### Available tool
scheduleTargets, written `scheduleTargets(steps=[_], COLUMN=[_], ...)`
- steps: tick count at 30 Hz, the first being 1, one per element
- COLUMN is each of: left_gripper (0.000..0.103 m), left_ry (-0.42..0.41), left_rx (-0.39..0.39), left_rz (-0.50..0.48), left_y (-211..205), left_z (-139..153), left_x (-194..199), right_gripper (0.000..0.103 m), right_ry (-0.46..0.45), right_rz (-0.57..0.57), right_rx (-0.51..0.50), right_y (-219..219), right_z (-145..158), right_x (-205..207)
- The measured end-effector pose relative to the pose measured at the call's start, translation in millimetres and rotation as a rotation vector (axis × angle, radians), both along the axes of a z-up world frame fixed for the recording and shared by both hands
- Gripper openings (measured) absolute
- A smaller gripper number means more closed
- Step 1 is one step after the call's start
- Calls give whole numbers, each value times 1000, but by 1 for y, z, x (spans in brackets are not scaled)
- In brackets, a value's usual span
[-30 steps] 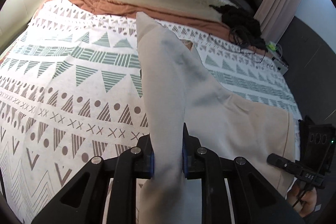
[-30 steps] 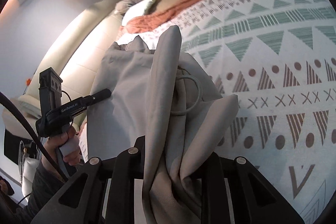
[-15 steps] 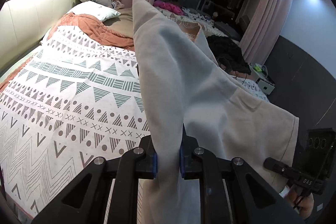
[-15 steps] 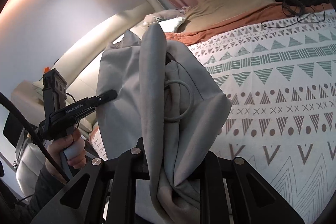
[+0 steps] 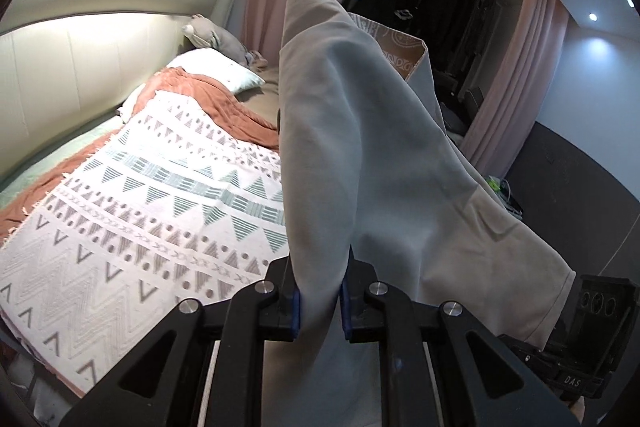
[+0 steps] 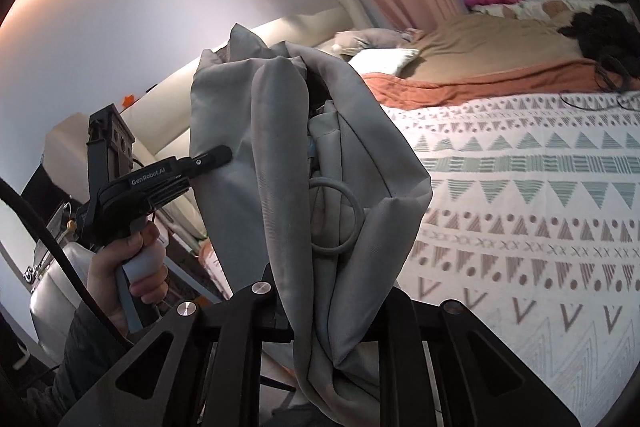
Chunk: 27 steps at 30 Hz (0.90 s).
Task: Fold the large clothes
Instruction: 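Lift the jacket with both tools and carry it toward the bed's headboard corner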
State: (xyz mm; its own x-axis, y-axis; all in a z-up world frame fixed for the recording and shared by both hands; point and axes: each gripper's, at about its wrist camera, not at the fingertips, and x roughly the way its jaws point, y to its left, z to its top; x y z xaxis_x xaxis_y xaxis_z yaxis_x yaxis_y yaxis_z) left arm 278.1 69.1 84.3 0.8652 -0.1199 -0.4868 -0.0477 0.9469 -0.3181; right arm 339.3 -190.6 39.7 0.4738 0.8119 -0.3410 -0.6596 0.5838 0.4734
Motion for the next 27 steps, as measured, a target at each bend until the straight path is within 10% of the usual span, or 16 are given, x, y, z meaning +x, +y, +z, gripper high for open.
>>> scheduleTargets(steps=[27], left_gripper=[15], left_ry=[-51], left_rx=[33], left_rz=[316], left_y=[327], left_z=[29], left_x=[-77], right_gripper=[13], right_ry=[-17], right_rz=[374], right_rx=[-38], right_y=[338], right_z=[34], right_x=[40])
